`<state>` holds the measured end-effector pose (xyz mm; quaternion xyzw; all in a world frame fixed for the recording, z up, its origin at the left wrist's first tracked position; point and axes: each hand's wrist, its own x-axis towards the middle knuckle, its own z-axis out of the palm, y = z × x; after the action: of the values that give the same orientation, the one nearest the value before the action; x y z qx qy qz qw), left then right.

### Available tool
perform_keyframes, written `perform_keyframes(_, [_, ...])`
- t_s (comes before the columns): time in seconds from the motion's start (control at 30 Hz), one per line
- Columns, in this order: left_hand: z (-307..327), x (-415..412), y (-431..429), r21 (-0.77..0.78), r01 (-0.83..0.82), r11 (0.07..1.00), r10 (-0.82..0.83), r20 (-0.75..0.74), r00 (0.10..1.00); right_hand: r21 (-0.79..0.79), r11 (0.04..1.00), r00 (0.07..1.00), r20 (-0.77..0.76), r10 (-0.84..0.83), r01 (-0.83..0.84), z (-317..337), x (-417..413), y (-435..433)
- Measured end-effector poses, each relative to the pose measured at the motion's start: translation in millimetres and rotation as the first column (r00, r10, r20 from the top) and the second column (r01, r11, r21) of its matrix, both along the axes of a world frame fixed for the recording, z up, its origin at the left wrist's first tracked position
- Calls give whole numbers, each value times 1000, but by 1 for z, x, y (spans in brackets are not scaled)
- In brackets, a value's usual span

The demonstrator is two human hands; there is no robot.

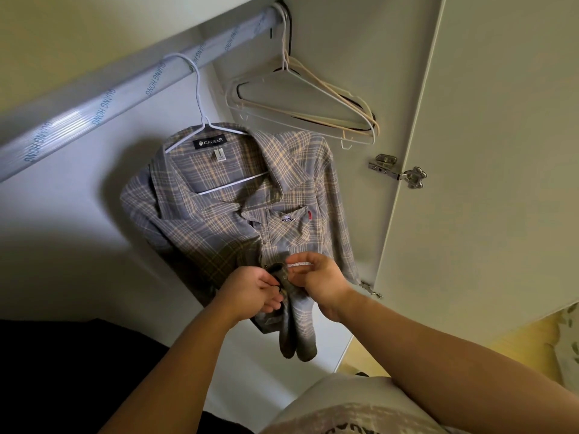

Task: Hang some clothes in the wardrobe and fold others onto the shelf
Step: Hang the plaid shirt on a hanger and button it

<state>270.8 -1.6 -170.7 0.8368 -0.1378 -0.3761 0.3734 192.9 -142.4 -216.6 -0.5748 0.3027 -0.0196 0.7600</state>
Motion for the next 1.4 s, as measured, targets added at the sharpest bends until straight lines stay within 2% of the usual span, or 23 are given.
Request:
perform_keyframes(0.13, [-1,-1,0,-25,-1,1000,1,-21,1000,-110,993,999,-18,39,-41,4,-2,-1])
perform_keyframes(0.33, [0,-3,1,-100,-54,994,49,-48,998,-180,982,998,14,61,-57,9,-7,1])
perform_keyframes(0.77, [-3,-3,2,-110,-43,993,46,29,999,-75,993,994,47,99,-96,10,-10,-1])
perform_keyframes(0.93, [-10,-5,3,-174,-162,971,170,34,985,-33,996,991,101,85,-82,10,-10,0])
perform_keyframes(1.17, [-23,-13,-3,-221,-486,846,447,-205,871,-173,983,994,79,81,-66,6,-5,8])
perform_keyframes(1.33, [-15,-17,-7,-224,-553,803,483,-298,823,-227,972,994,79,77,-57,4,-4,10])
perform_keyframes(1.4, [-11,-17,-6,-217,-566,796,495,-306,813,-297,953,993,85,84,-55,2,-4,12])
